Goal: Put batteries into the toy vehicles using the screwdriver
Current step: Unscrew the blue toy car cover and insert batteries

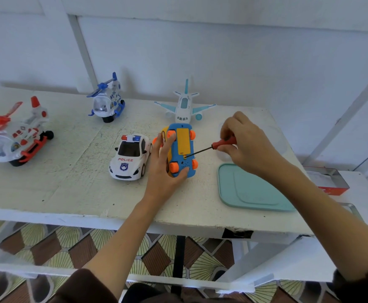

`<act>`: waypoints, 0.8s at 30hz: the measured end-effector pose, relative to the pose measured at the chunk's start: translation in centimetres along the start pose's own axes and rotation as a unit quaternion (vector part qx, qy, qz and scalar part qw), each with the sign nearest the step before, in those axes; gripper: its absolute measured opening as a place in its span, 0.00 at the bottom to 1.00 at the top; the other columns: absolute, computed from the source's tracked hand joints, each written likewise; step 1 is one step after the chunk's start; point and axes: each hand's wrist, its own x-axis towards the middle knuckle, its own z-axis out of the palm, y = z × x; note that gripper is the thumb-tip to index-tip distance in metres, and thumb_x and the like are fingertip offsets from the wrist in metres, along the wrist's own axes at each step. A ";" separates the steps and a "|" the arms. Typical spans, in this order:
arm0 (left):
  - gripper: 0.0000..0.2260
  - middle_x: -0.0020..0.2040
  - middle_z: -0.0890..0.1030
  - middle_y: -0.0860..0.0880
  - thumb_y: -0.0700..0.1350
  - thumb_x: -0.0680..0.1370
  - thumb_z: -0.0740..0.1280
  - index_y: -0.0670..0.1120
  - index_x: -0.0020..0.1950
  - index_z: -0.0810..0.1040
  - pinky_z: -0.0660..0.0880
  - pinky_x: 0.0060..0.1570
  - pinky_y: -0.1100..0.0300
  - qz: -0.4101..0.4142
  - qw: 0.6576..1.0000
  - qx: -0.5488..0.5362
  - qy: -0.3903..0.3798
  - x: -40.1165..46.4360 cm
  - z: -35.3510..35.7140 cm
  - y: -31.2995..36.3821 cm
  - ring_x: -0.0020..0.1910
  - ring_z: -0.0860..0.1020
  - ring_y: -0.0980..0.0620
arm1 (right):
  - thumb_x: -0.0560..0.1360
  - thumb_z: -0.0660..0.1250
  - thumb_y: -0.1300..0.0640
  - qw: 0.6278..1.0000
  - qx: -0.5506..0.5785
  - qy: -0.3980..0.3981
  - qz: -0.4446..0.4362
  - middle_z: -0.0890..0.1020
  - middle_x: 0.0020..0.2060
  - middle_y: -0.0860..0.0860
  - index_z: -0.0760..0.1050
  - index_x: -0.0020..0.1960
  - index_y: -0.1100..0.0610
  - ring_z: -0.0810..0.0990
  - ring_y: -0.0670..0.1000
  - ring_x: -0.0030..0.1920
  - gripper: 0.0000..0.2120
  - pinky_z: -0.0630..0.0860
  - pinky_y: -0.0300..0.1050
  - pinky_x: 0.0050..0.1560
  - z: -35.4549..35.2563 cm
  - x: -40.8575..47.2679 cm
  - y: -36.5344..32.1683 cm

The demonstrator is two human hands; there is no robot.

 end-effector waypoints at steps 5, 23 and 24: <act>0.34 0.76 0.58 0.46 0.49 0.71 0.68 0.52 0.74 0.58 0.61 0.71 0.39 -0.015 1.000 -0.007 0.012 -0.1 0.0 -0.5 0.77 0.53 0.47 | 0.74 0.65 0.47 0.995 -0.097 -0.006 0.022 0.70 0.46 0.49 0.72 0.50 0.59 0.69 0.48 0.43 0.15 0.64 0.40 0.40 0.5 0.2 -0.1; 0.35 0.75 0.58 0.46 0.49 0.71 0.68 0.53 0.75 0.57 0.67 0.66 0.36 -0.030 0.999 -0.019 0.021 0.0 0.1 -1.0 0.77 0.54 0.46 | 0.74 0.63 0.44 0.991 -0.129 -0.012 0.040 0.73 0.39 0.50 0.77 0.47 0.59 0.70 0.49 0.40 0.18 0.60 0.40 0.32 0.5 0.1 0.6; 0.35 0.75 0.58 0.46 0.49 0.71 0.68 0.52 0.75 0.57 0.68 0.65 0.36 -0.029 0.999 -0.022 0.022 0.1 0.1 -1.2 0.77 0.54 0.45 | 0.74 0.62 0.43 0.991 -0.125 -0.026 0.035 0.74 0.40 0.51 0.77 0.48 0.59 0.71 0.49 0.41 0.18 0.61 0.41 0.35 0.6 0.1 0.7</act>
